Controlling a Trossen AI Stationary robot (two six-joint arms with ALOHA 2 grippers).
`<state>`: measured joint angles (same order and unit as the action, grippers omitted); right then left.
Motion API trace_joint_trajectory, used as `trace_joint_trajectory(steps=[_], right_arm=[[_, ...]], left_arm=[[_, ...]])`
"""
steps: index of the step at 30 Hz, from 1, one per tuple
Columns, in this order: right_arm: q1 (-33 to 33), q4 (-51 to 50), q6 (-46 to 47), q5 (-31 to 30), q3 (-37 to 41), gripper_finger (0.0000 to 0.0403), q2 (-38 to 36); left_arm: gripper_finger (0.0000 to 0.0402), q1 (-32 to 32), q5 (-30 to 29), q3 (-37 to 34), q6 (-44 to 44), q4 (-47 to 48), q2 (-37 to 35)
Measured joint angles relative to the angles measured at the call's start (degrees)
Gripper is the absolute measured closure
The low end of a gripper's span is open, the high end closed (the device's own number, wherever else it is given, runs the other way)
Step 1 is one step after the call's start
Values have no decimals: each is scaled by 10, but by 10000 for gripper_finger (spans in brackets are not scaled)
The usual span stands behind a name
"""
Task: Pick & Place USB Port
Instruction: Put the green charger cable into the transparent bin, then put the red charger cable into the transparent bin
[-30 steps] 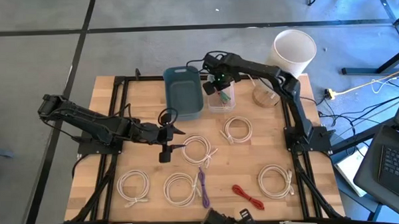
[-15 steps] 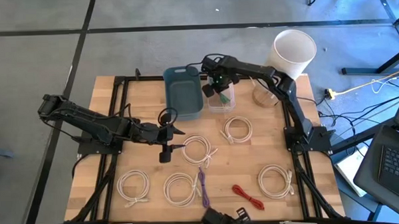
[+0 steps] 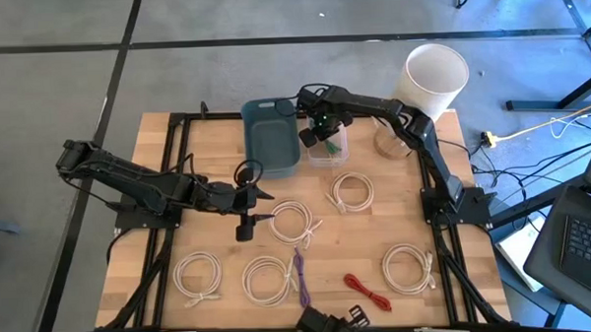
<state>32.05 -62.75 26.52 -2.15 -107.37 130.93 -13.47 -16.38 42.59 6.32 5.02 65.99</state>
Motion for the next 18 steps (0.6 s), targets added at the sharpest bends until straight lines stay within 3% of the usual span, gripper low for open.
trace_joint_trajectory(steps=[8,18], right_arm=[[0,0,-15,-14,0,281,0],[-5,-35,-38,-35,-29,273,-6]], left_arm=[[178,0,0,0,0,0,0],[178,0,0,0,-1,0,0]])
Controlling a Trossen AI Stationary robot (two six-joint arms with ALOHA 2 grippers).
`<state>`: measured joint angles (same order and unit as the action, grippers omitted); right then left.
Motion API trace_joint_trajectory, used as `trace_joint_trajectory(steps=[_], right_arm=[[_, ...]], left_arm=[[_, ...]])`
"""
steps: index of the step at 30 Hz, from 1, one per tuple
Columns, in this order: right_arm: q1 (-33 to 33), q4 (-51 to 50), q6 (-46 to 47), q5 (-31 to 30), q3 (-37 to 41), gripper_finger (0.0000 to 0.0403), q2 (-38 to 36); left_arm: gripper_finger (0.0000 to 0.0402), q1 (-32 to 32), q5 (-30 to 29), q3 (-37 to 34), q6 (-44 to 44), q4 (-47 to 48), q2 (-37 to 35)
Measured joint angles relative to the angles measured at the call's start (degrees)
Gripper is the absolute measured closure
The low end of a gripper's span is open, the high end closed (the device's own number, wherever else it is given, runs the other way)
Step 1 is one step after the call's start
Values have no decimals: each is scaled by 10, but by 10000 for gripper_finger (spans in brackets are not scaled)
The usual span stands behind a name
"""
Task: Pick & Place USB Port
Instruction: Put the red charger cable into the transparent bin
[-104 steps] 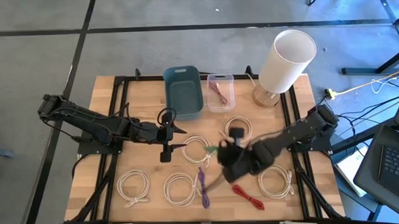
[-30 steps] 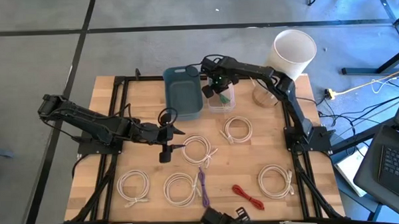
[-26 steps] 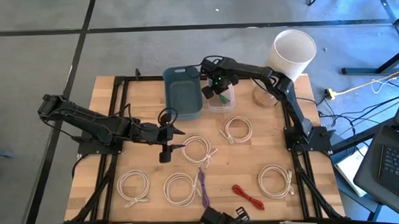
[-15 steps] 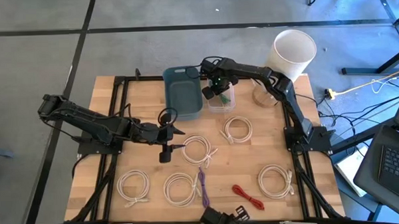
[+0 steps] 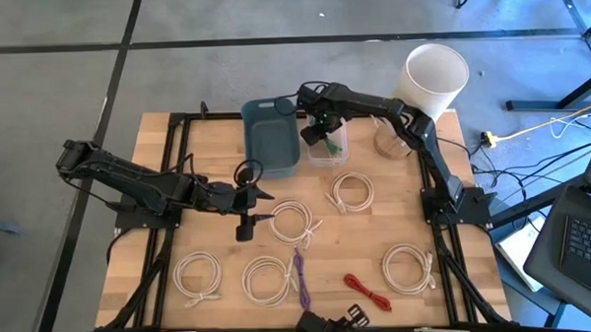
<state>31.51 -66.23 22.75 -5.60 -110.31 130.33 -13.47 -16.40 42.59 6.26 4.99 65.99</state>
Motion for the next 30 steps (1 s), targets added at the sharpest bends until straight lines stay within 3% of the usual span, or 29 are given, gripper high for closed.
trace_joint_trajectory(steps=[6,12,22,30], right_arm=[[-30,-107,-16,-81,-98,273,-1],[-77,-242,-25,-139,-243,273,-2],[-216,-237,-50,-79,-225,275,-128],[-410,-238,-14,-56,-225,295,-155]], left_arm=[[178,0,0,0,-9,0,0],[178,0,0,0,-9,0,0],[178,-3,-3,0,-6,2,0],[178,-9,-4,0,-10,0,0]])
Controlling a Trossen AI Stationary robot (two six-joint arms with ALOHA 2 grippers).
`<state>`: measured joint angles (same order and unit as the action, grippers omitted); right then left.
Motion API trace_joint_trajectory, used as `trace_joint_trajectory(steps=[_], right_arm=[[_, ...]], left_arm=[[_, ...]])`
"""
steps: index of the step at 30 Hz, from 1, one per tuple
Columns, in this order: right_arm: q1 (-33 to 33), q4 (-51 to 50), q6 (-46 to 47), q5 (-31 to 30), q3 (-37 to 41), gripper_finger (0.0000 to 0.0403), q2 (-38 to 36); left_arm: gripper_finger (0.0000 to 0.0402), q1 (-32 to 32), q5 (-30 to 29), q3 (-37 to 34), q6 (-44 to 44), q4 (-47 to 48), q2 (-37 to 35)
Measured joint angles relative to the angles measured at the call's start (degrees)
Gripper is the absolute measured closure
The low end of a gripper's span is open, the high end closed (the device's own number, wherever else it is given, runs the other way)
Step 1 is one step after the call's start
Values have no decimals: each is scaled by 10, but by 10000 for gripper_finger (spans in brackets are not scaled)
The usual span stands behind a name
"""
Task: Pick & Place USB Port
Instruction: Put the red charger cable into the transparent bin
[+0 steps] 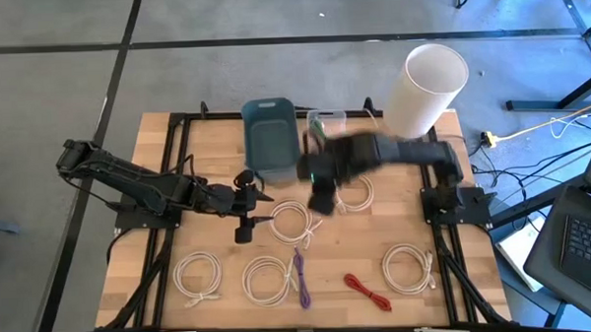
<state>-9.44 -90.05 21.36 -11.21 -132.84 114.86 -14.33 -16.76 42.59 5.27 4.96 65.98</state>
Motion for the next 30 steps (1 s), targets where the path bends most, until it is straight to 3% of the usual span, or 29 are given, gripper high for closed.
trace_joint_trajectory(steps=[3,7,10,14,17,22,26,30], right_arm=[[-79,0,10,-25,0,301,5],[-170,1,64,-110,28,308,9],[-224,1,137,-155,79,312,9],[-277,3,247,-158,185,313,9],[-304,5,329,-125,274,313,11],[-329,91,415,25,386,313,11],[-340,201,443,98,429,313,11],[-344,286,445,113,430,313,11]], left_arm=[[178,0,0,0,0,0,0],[178,1,-1,0,5,0,0],[178,1,-1,0,5,0,0],[178,1,-1,0,-1,0,0],[178,1,-1,0,-12,-5,0],[178,2,-1,0,-35,-14,0],[178,2,-2,0,-60,-35,0],[178,2,-3,0,-84,-51,0]])
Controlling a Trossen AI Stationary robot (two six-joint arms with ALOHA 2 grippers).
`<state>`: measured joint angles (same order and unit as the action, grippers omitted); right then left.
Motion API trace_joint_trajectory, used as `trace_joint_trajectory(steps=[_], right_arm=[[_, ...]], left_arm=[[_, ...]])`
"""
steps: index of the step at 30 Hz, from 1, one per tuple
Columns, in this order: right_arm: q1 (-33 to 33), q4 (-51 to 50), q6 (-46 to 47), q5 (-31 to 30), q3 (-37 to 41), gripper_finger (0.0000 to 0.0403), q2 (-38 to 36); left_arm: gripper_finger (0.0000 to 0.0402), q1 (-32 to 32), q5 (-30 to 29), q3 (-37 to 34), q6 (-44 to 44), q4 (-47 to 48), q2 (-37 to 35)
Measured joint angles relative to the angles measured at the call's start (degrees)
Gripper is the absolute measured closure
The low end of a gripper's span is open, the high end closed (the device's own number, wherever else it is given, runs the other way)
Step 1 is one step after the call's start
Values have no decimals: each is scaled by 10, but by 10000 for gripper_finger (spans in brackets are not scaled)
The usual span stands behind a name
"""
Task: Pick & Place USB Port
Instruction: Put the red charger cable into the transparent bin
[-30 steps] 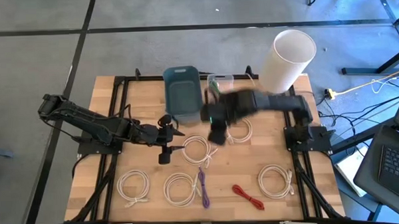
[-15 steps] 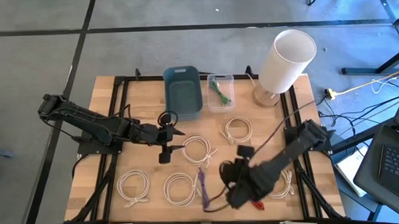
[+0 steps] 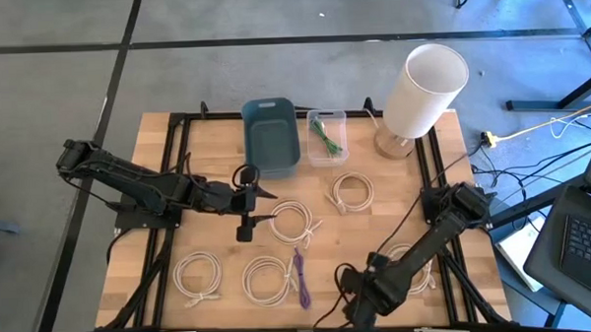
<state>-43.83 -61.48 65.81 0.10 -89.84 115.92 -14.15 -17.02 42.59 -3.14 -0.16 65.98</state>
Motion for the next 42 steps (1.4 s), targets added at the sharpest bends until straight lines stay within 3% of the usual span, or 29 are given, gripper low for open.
trace_joint_trajectory(steps=[4,14,23,33,42], right_arm=[[0,40,8,-4,-11,313,0],[0,31,71,-20,-5,313,0],[-11,91,123,43,71,283,0],[-14,163,120,31,151,272,-8],[-14,127,118,50,106,279,2]], left_arm=[[178,0,0,0,-19,-2,0],[178,0,0,0,-71,-14,0],[178,0,0,0,-77,-18,0],[178,0,0,0,-67,-18,0],[178,0,0,0,-56,-18,0]])
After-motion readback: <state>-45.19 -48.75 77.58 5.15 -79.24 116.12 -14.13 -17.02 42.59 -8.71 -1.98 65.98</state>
